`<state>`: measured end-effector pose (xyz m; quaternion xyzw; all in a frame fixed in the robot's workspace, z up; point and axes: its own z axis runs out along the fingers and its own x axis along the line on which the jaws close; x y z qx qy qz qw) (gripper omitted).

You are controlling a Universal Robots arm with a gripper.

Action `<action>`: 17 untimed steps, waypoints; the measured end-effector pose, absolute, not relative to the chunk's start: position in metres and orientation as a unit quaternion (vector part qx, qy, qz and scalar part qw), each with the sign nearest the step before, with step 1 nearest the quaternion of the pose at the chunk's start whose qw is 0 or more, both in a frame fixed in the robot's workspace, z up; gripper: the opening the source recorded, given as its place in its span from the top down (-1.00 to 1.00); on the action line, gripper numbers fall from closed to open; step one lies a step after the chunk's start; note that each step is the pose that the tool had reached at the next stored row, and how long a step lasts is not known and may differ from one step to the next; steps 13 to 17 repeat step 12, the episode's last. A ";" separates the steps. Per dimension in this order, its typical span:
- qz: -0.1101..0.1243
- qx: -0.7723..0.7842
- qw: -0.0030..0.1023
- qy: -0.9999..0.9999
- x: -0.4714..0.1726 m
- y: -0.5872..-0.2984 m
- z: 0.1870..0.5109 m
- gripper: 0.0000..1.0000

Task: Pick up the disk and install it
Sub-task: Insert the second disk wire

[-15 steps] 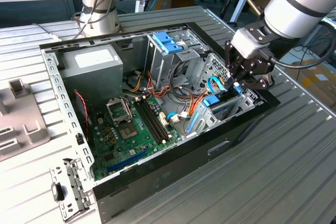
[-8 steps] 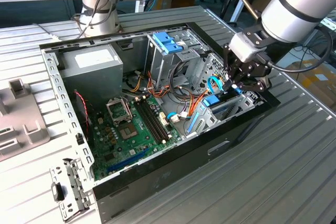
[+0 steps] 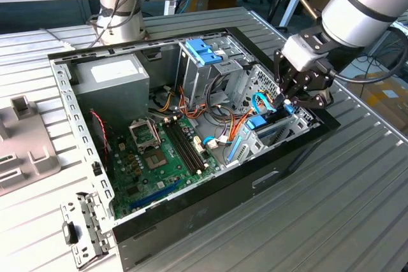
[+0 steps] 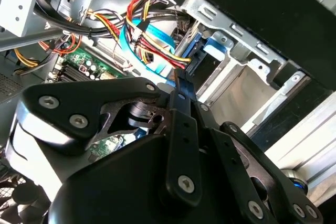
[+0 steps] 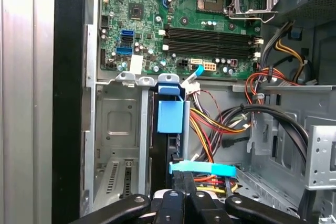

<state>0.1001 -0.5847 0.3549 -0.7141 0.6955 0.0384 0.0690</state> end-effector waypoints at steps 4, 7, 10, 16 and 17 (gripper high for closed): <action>0.039 -0.714 0.069 0.696 0.105 -0.585 0.361 0.79; 0.039 -0.714 0.068 0.696 0.107 -0.585 0.363 0.79; 0.039 -0.714 0.068 0.696 0.107 -0.585 0.363 0.79; 0.039 -0.714 0.068 0.696 0.107 -0.585 0.363 0.79; 0.039 -0.714 0.068 0.696 0.107 -0.585 0.363 0.79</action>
